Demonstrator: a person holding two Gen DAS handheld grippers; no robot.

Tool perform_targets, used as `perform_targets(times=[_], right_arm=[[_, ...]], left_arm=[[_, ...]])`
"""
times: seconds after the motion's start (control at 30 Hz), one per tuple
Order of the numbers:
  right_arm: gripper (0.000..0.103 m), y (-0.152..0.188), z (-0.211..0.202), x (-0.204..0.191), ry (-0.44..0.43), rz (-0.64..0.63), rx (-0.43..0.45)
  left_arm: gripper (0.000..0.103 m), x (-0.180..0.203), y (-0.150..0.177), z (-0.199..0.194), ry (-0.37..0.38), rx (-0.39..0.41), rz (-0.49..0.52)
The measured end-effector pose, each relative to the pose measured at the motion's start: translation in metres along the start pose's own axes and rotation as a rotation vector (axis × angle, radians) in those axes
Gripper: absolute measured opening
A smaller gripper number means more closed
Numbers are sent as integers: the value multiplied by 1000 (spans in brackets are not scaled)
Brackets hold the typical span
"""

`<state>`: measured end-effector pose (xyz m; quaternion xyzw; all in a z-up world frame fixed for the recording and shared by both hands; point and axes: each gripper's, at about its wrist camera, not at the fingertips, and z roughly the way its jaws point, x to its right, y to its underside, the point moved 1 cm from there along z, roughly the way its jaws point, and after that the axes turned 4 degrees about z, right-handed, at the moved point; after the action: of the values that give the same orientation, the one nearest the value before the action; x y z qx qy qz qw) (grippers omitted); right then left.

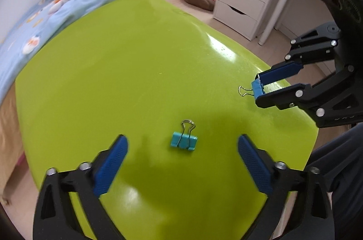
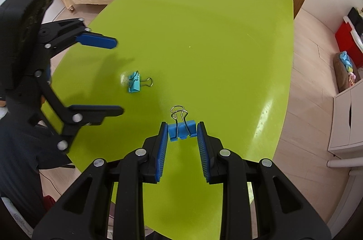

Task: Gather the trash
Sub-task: 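Grasp the other blue binder clip with the left gripper while the right gripper holds its clip, then carry both binder clips over the wastebasket and open both grippers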

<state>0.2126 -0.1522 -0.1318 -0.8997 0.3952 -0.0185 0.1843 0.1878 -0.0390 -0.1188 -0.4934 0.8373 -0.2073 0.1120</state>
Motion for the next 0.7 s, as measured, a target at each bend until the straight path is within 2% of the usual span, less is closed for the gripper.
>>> perform_targets(times=[0.07,0.13,0.2,0.27,0.33,0.37,0.7], right_arm=[[26,1,0,2,-1,5,0],[26,1,-1,3,-2,10,2],[26,1,-1,3,-5,14,4],[26,1,0,2,-5,16,4],[26,1,-1,3,-5,18,6],[26,1,-1,3,-6,21,8],[26,6,-9,-8,-17,30,40]], left_arm=[[74,1,-1,7,-5,-23,12],[63,-1,-2,11,-3,-30,10],[49,0,-1,14,1,-38,8],[42,2,0,17,-6,-47,11],[28,-1,1,15,-22,-49,-8],[25,-2,1,14,-19,-50,-21],[25,2,10,-7,-29,-47,-88]])
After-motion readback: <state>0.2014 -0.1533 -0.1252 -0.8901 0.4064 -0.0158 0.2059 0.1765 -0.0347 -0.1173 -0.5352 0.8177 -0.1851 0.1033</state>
